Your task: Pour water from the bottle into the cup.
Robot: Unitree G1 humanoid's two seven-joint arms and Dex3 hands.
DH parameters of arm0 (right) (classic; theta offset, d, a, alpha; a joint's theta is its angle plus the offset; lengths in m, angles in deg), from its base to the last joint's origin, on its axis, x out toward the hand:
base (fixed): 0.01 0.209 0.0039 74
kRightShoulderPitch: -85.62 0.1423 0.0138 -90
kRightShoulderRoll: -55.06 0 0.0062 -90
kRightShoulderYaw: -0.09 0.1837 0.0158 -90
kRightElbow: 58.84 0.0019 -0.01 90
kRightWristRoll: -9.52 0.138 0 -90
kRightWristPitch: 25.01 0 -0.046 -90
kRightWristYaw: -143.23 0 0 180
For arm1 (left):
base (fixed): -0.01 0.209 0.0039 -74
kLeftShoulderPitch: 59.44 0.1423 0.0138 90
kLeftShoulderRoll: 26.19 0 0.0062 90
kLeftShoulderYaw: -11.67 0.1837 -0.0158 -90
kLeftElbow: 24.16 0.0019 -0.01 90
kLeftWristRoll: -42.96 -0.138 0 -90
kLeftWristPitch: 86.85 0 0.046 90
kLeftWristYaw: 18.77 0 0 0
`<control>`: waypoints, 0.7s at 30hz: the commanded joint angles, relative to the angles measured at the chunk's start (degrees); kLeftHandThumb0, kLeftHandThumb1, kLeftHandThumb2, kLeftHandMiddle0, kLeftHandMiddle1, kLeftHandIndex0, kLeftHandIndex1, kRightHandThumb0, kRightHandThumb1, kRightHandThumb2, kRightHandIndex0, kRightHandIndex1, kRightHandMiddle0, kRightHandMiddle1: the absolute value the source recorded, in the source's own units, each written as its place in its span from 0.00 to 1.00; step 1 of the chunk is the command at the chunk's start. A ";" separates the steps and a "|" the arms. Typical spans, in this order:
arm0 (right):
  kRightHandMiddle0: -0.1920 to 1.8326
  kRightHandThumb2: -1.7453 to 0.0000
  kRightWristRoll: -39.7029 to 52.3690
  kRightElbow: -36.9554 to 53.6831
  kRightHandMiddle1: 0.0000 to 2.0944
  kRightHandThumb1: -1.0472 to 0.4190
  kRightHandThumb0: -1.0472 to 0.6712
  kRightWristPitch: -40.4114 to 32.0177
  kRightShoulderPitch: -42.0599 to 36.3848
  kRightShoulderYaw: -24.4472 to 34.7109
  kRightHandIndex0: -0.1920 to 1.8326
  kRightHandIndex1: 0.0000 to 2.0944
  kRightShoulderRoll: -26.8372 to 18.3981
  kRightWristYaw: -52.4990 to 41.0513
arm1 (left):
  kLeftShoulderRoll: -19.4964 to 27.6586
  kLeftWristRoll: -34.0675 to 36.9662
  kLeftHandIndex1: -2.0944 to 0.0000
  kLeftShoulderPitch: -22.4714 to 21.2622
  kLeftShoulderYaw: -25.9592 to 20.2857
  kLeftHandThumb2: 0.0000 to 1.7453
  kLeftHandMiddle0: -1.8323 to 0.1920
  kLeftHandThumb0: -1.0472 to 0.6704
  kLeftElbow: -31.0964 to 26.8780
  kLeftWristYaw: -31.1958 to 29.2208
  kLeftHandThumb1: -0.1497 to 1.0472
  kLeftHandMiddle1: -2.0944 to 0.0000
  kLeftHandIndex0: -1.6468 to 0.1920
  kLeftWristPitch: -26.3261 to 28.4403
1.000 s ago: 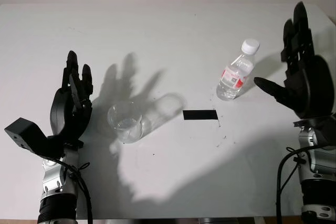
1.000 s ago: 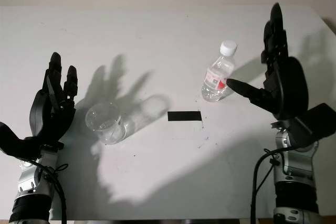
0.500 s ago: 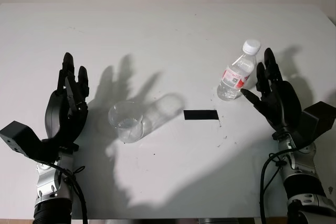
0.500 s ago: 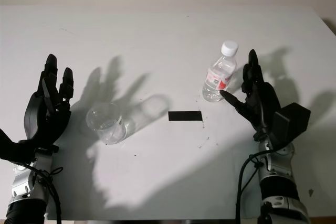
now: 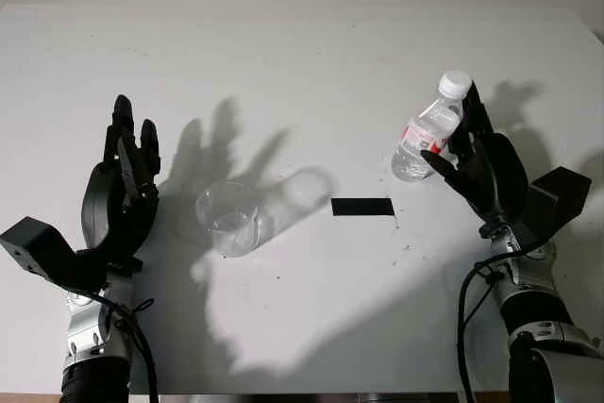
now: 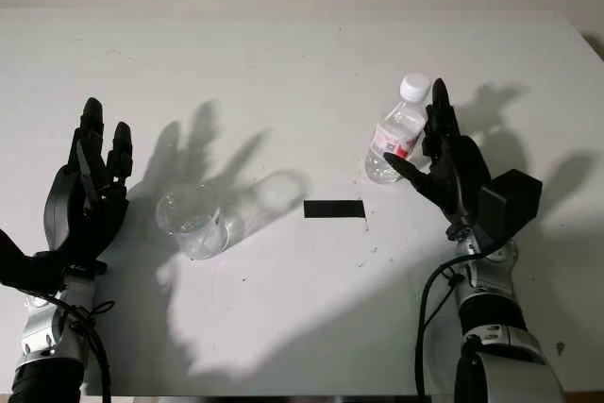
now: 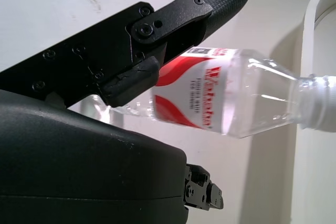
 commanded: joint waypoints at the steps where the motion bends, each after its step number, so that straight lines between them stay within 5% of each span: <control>1: 0.00 0.97 -1.03 -0.01 0.00 0.11 0.03 0.24 2.37 -0.92 0.00 0.00 0.11 0.56 | -0.73 0.02 1.00 0.97 0.16 0.42 1.00 0.17 0.44 0.00 1.00 1.00 1.00 -0.15; 13: 0.00 0.97 -1.42 0.79 0.00 0.10 0.07 -3.28 6.74 -3.54 0.00 0.00 2.54 -0.61 | -1.32 -0.37 1.00 1.60 0.35 0.42 1.00 0.17 -0.66 0.59 1.00 1.00 1.00 -0.39; 21: 0.06 0.97 -1.93 2.78 0.03 0.11 0.19 -7.77 8.31 -5.04 0.05 0.03 2.98 -0.37 | -1.82 -0.33 1.00 1.55 0.37 0.41 1.00 0.16 -1.10 0.98 1.00 1.00 1.00 -0.31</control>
